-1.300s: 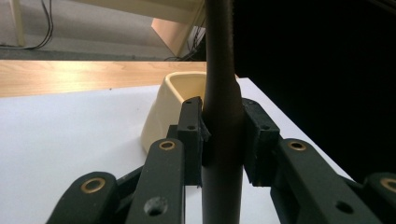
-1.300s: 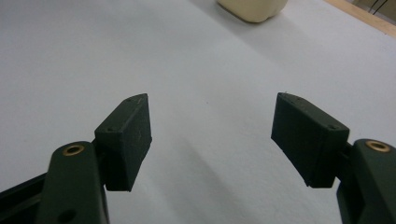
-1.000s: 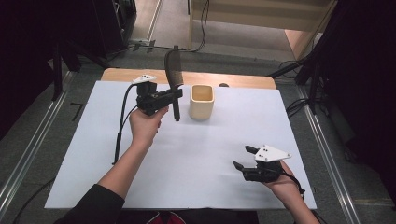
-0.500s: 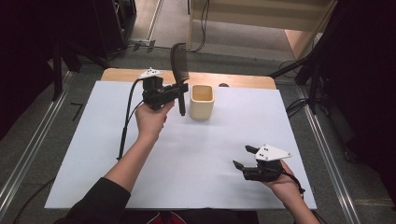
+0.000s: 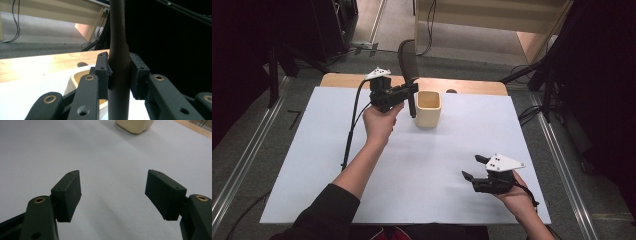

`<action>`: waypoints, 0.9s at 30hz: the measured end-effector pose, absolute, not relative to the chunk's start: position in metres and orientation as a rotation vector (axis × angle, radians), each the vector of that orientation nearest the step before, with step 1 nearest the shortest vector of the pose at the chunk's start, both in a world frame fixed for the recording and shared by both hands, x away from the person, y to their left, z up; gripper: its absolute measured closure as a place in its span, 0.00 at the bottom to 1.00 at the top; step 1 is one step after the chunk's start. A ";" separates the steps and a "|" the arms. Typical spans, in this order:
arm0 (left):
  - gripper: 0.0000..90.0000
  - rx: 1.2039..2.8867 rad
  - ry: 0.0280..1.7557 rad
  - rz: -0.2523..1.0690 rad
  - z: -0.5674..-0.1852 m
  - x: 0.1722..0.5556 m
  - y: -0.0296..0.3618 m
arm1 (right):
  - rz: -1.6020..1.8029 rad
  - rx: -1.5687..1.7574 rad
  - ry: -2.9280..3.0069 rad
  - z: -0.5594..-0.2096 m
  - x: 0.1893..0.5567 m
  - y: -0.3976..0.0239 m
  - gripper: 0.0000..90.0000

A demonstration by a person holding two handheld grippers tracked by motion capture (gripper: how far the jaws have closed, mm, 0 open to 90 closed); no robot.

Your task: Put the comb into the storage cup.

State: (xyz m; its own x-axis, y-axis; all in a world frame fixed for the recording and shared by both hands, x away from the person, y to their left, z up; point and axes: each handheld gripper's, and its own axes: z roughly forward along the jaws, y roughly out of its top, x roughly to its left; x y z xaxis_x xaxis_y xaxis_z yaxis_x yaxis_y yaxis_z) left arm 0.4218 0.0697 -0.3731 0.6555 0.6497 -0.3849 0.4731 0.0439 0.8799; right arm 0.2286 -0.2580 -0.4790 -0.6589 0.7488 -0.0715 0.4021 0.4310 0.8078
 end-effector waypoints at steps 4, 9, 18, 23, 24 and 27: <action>0.81 1.582 0.943 0.179 -0.373 0.426 0.064 | 1.116 0.985 2.268 -0.479 0.229 -0.259 0.30; 0.81 1.587 0.908 0.197 -0.373 0.428 0.057 | 1.124 0.978 2.264 -0.478 0.229 -0.259 0.30; 0.81 1.591 0.897 0.208 -0.367 0.434 0.050 | 1.137 0.982 2.262 -0.478 0.230 -0.261 0.30; 0.81 1.589 0.892 0.223 -0.361 0.440 0.044 | 1.139 0.980 2.258 -0.478 0.229 -0.262 0.30; 0.81 1.590 0.891 0.228 -0.361 0.441 0.042 | 1.135 0.983 2.257 -0.478 0.229 -0.263 0.30; 0.81 1.581 0.880 0.232 -0.359 0.445 0.038 | 1.137 0.993 2.253 -0.478 0.229 -0.264 0.30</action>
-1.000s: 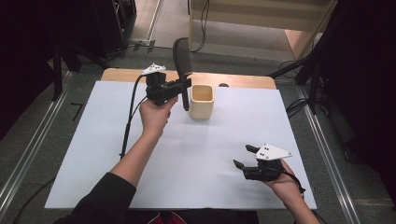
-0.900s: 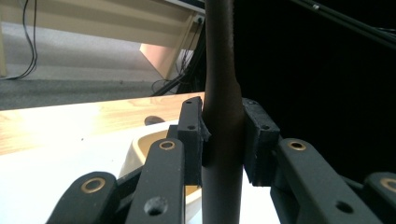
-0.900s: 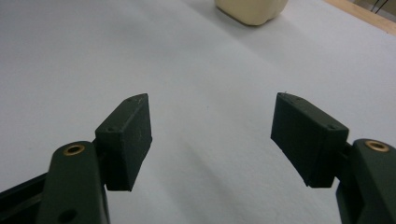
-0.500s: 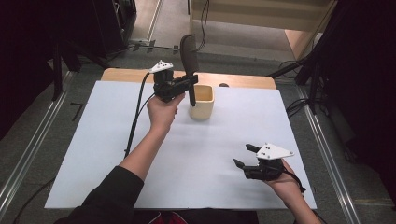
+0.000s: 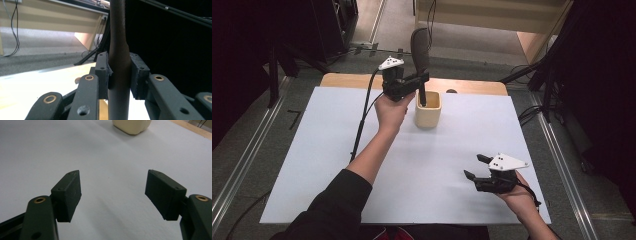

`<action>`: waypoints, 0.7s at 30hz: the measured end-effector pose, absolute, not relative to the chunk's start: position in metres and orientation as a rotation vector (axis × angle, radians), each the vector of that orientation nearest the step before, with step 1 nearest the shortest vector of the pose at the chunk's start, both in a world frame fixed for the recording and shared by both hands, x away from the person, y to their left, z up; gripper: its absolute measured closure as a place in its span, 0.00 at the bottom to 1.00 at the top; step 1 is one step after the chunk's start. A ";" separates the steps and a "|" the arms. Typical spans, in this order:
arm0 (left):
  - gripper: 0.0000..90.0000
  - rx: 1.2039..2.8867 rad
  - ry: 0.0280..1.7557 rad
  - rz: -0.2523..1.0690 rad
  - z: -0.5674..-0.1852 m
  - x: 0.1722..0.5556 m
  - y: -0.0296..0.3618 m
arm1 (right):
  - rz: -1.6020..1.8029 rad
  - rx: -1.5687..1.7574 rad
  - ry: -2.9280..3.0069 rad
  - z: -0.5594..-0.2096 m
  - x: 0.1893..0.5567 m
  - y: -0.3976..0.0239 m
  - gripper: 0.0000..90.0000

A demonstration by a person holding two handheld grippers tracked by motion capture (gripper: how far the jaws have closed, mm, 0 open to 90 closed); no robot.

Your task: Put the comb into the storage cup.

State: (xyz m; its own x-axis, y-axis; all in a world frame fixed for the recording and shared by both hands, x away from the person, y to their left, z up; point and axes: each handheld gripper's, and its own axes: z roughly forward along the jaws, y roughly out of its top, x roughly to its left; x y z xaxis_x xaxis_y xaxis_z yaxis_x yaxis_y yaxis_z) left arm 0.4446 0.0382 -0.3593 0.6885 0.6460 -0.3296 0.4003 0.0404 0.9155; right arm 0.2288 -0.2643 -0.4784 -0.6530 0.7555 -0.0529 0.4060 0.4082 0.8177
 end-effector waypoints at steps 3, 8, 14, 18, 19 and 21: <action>0.81 1.570 0.874 0.235 -0.358 0.450 0.037 | 1.139 0.985 2.250 -0.477 0.228 -0.264 0.30; 0.81 1.579 0.886 0.239 -0.359 0.458 0.030 | 1.141 0.965 2.255 -0.477 0.229 -0.264 0.30; 0.81 1.592 0.880 0.262 -0.362 0.465 0.022 | 1.142 0.948 2.258 -0.476 0.231 -0.261 0.30; 0.81 1.590 0.883 0.274 -0.363 0.469 0.018 | 1.151 0.946 2.257 -0.476 0.231 -0.260 0.30; 0.81 1.588 0.880 0.280 -0.363 0.469 0.018 | 1.154 0.941 2.254 -0.475 0.231 -0.260 0.30; 0.81 1.581 0.881 0.276 -0.364 0.471 0.017 | 1.148 0.941 2.254 -0.475 0.230 -0.260 0.30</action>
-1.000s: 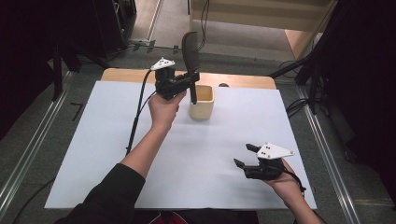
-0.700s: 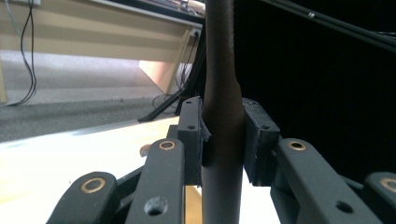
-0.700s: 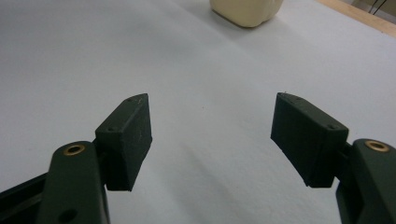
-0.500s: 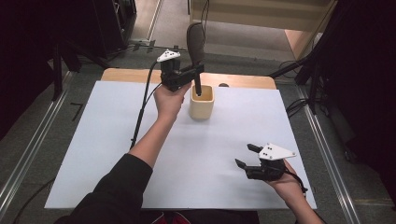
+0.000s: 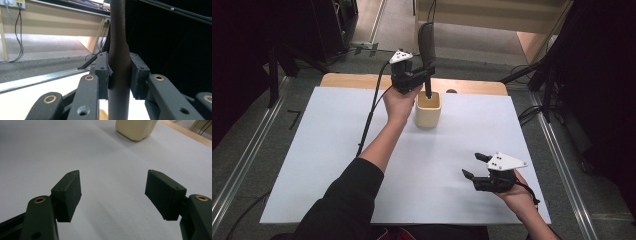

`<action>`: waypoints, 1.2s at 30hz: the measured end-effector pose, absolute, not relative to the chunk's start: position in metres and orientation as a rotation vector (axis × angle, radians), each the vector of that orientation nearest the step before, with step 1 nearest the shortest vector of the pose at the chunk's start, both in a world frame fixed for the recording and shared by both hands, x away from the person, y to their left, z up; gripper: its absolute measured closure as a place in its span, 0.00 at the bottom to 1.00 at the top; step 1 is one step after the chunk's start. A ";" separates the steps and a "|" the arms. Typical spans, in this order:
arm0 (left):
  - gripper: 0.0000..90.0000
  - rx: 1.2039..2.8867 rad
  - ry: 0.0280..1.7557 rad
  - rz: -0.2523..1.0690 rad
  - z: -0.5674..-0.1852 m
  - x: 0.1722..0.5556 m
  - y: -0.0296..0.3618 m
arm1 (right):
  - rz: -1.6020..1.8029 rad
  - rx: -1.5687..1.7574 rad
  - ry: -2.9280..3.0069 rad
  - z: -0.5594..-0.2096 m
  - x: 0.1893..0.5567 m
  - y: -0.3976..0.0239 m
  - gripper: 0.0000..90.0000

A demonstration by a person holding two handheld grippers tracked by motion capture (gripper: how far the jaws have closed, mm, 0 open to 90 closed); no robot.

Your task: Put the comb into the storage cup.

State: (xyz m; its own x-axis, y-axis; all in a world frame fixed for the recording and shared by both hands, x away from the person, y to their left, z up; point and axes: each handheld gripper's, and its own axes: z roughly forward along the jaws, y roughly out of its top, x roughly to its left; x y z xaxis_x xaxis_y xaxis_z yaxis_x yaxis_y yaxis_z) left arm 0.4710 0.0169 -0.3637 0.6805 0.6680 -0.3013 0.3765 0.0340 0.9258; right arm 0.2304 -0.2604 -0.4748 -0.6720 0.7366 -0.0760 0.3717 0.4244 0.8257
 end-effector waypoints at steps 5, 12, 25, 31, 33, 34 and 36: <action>0.81 1.582 0.888 0.285 -0.368 0.474 0.015 | 1.157 0.941 2.248 -0.475 0.231 -0.262 0.30; 0.81 1.591 0.884 0.295 -0.373 0.474 0.014 | 1.165 0.950 2.237 -0.474 0.231 -0.263 0.30; 0.81 1.614 0.896 0.285 -0.388 0.477 0.015 | 1.163 0.946 2.233 -0.473 0.231 -0.263 0.30; 0.81 1.619 0.882 0.275 -0.392 0.476 0.014 | 1.161 0.942 2.235 -0.473 0.231 -0.263 0.30; 0.81 1.629 0.877 0.277 -0.394 0.476 0.013 | 1.160 0.945 2.236 -0.474 0.231 -0.263 0.30; 0.81 1.630 0.876 0.279 -0.396 0.475 0.013 | 1.160 0.944 2.237 -0.473 0.231 -0.263 0.30; 0.81 1.632 0.876 0.275 -0.398 0.475 0.013 | 1.160 0.941 2.233 -0.473 0.231 -0.263 0.30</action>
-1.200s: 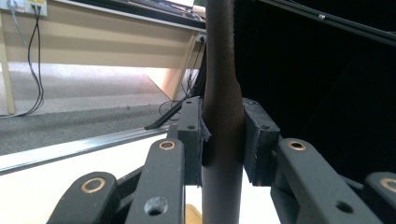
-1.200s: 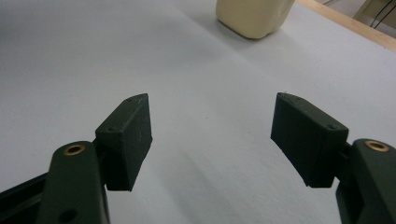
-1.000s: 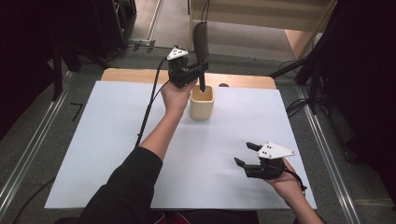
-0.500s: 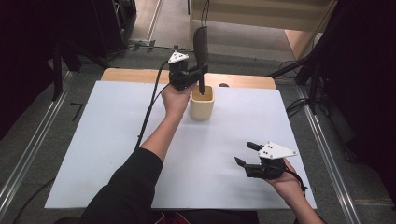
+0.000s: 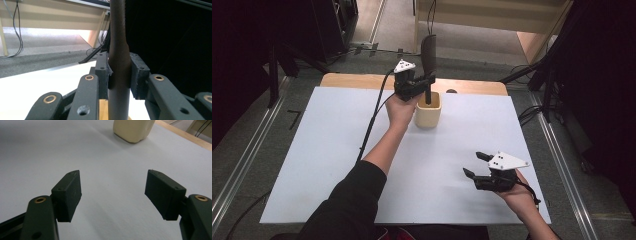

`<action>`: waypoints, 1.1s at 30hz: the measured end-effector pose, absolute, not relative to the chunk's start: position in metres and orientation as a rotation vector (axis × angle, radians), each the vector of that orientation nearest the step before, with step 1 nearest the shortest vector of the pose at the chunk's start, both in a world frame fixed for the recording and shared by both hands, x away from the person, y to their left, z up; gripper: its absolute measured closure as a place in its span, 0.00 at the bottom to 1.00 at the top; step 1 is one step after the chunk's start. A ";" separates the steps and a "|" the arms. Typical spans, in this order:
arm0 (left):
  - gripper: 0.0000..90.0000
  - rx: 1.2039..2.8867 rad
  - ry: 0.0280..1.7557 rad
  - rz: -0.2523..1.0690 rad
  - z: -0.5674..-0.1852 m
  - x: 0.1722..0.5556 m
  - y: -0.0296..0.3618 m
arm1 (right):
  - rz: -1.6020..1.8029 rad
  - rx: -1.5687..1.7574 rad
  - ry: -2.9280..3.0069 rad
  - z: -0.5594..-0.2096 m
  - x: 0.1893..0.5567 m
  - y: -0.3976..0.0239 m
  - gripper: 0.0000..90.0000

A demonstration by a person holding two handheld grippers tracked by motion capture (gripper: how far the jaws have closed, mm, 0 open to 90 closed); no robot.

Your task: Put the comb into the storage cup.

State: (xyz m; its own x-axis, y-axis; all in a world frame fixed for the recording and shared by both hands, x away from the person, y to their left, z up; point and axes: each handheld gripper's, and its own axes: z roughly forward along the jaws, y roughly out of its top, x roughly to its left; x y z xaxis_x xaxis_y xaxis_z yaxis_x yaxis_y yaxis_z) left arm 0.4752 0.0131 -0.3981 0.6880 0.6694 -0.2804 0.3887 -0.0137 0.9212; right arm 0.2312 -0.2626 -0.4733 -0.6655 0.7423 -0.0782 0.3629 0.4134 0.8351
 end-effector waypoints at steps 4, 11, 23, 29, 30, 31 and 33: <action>0.81 1.645 0.876 0.284 -0.403 0.474 0.013 | 1.162 0.939 2.231 -0.473 0.231 -0.262 0.30; 0.81 1.666 0.872 0.277 -0.412 0.474 0.012 | 1.161 0.942 2.229 -0.472 0.231 -0.261 0.31; 0.81 1.683 0.871 0.281 -0.427 0.475 0.014 | 1.155 0.938 2.219 -0.472 0.231 -0.262 0.31; 0.81 1.690 0.866 0.277 -0.433 0.474 0.015 | 1.151 0.936 2.220 -0.472 0.231 -0.262 0.31; 0.81 1.690 0.866 0.277 -0.434 0.474 0.015 | 1.152 0.936 2.220 -0.472 0.231 -0.261 0.31; 0.81 1.693 0.866 0.274 -0.434 0.474 0.015 | 1.152 0.936 2.219 -0.472 0.231 -0.261 0.31; 0.81 1.697 0.866 0.272 -0.436 0.473 0.016 | 1.151 0.934 2.219 -0.472 0.231 -0.261 0.31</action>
